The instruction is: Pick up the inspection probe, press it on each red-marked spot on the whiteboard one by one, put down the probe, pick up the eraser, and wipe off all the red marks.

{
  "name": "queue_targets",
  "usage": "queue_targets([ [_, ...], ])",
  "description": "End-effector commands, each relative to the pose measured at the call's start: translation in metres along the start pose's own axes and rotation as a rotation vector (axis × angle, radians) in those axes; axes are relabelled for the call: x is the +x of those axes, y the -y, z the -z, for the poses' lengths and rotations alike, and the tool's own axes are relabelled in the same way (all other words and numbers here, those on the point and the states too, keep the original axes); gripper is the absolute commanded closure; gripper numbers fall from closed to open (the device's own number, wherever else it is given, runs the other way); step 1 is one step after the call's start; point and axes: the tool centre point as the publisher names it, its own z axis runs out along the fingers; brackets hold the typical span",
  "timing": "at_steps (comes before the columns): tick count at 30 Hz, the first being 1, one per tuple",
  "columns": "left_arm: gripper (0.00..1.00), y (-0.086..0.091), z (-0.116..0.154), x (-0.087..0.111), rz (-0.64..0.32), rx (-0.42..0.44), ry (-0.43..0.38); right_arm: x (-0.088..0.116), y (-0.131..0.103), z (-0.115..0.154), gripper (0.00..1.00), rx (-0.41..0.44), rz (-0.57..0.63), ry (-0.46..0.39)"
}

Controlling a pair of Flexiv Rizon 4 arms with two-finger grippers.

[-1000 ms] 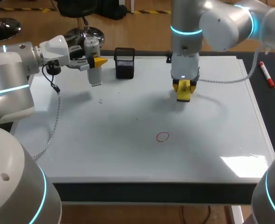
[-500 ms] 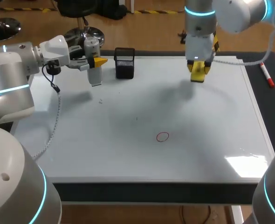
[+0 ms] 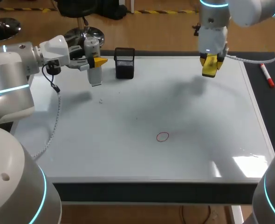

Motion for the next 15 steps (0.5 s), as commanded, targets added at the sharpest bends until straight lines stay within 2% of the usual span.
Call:
queue_targets([
  [1,1.0,0.001,0.0,0.0,-0.001,0.001,0.002,0.01,0.007,-0.002,1.0,-0.015,-0.019,0.017],
  [15,1.0,0.001,0.0,0.0,-0.001,0.001,0.002,0.019,0.019,-0.004,1.0,-0.013,-0.059,0.024],
])
